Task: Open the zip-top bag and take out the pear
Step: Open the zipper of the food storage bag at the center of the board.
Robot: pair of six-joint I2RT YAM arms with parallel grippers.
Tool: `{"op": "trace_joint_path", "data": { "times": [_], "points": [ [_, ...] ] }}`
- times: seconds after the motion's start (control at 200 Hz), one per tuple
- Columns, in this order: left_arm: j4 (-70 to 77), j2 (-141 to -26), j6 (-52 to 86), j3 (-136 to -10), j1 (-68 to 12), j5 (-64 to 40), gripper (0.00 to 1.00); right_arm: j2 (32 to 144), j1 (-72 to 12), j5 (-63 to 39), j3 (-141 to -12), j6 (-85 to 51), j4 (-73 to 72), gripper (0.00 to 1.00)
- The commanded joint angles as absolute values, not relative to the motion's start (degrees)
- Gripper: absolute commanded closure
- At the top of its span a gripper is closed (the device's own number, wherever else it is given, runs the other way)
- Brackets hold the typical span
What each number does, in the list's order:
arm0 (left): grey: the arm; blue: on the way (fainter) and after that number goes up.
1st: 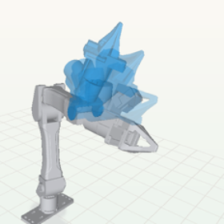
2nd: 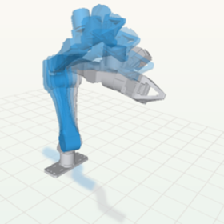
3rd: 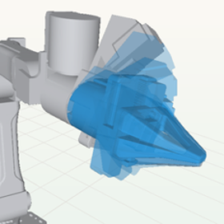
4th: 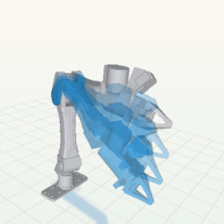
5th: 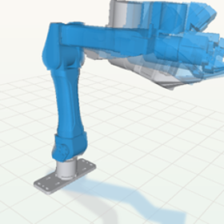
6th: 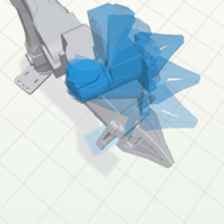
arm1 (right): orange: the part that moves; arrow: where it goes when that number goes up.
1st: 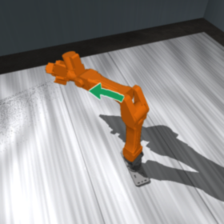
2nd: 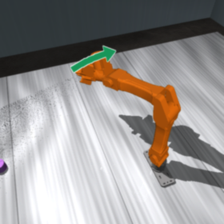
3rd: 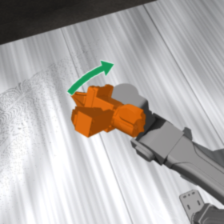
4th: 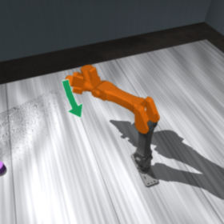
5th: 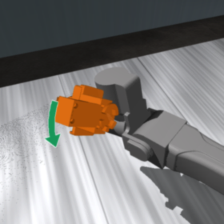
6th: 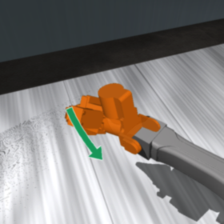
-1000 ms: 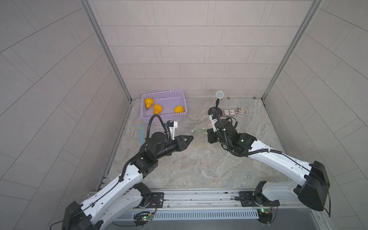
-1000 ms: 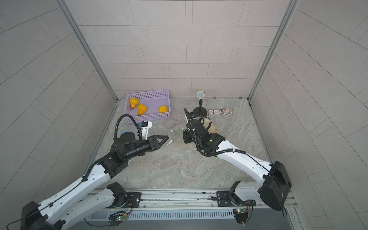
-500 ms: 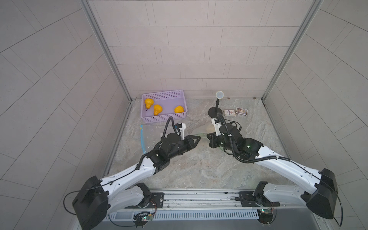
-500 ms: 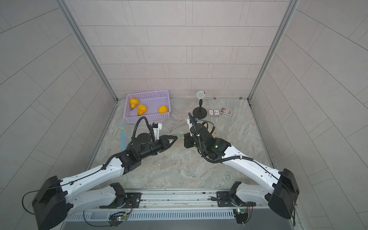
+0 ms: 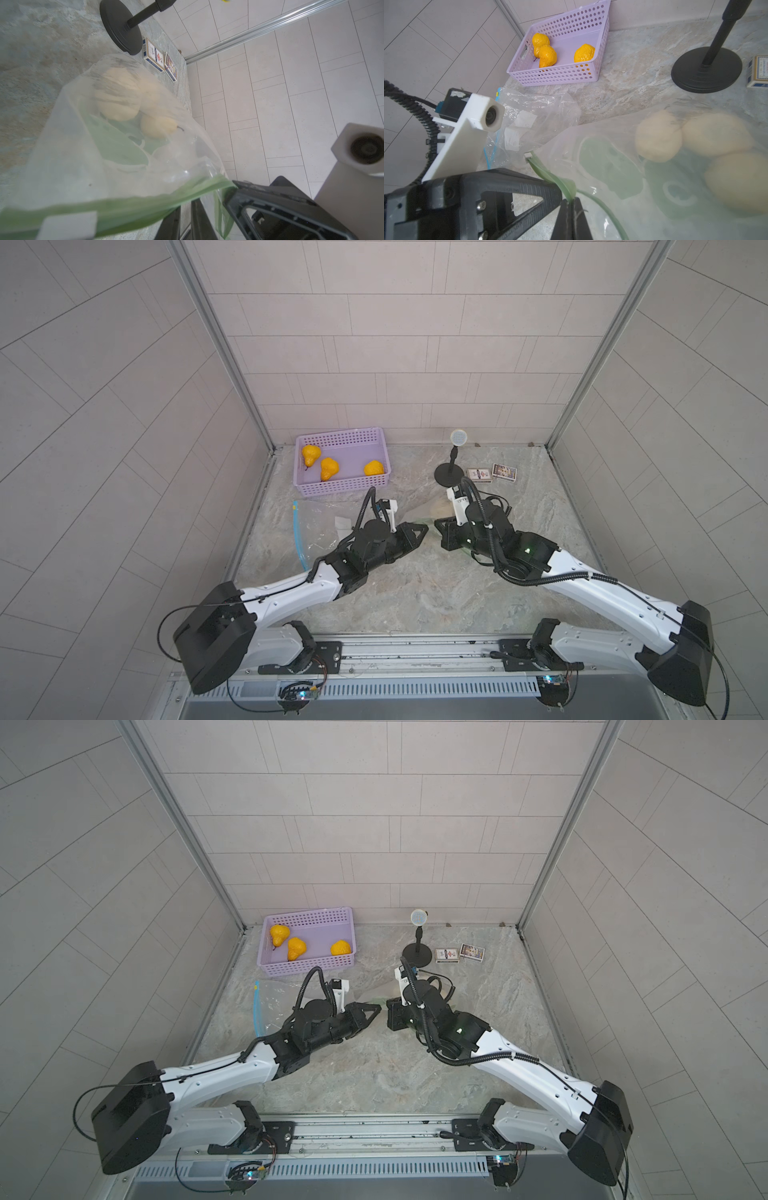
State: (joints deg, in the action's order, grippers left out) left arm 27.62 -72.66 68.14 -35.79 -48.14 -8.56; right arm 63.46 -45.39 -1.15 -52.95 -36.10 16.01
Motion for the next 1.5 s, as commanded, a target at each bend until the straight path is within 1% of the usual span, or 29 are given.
{"op": "trace_joint_path", "data": {
  "times": [0.0,0.215,0.34,0.49,0.515,0.58,0.635,0.726,0.861,1.091,1.206,1.346,1.496],
  "points": [
    [30.59,-74.87,68.17,-39.03,-48.25,-4.31,0.84,61.51,-45.88,-2.05,-51.66,-37.73,14.06,1.00],
    [31.05,-77.07,66.95,-42.09,-47.64,-3.16,0.83,58.66,-46.23,-2.37,-49.13,-37.62,14.28,1.00],
    [28.85,-79.02,65.22,-45.50,-47.64,-6.85,0.82,56.36,-46.23,-1.49,-47.95,-37.21,13.91,1.00],
    [29.00,-81.88,65.40,-47.01,-47.37,-9.61,0.72,55.55,-46.23,-1.16,-48.02,-36.26,13.97,1.00],
    [28.51,-82.24,65.31,-47.52,-47.37,-9.88,0.71,55.48,-46.23,-1.23,-48.07,-36.19,13.97,1.00],
    [27.29,-83.49,64.73,-49.29,-47.34,-11.73,0.66,55.53,-46.20,-1.17,-48.02,-36.05,13.95,1.00],
    [25.21,-84.68,63.64,-51.20,-47.29,-14.36,0.64,55.63,-46.15,-1.14,-48.27,-35.78,14.04,1.00],
    [21.93,-85.27,62.38,-51.88,-47.29,-18.89,0.64,54.94,-45.75,-0.67,-48.90,-35.51,14.65,1.00],
    [20.41,-82.99,61.10,-46.86,-47.29,-20.93,0.64,54.20,-44.63,-0.82,-49.63,-35.41,15.25,1.00],
    [15.52,-80.98,58.45,-42.43,-47.29,-25.50,0.72,54.87,-44.12,-0.99,-49.92,-35.85,15.57,1.00],
    [11.76,-78.87,56.31,-41.05,-47.18,-24.28,0.75,54.97,-43.94,-0.06,-50.01,-36.01,15.71,1.00],
    [4.39,-73.41,52.96,-39.64,-46.82,-22.37,0.75,54.20,-43.77,5.66,-51.15,-36.30,18.72,1.00],
    [4.05,-70.30,53.75,-35.12,-46.67,-21.31,0.75,54.12,-43.86,6.82,-50.64,-36.51,17.31,1.00]
  ]
}}
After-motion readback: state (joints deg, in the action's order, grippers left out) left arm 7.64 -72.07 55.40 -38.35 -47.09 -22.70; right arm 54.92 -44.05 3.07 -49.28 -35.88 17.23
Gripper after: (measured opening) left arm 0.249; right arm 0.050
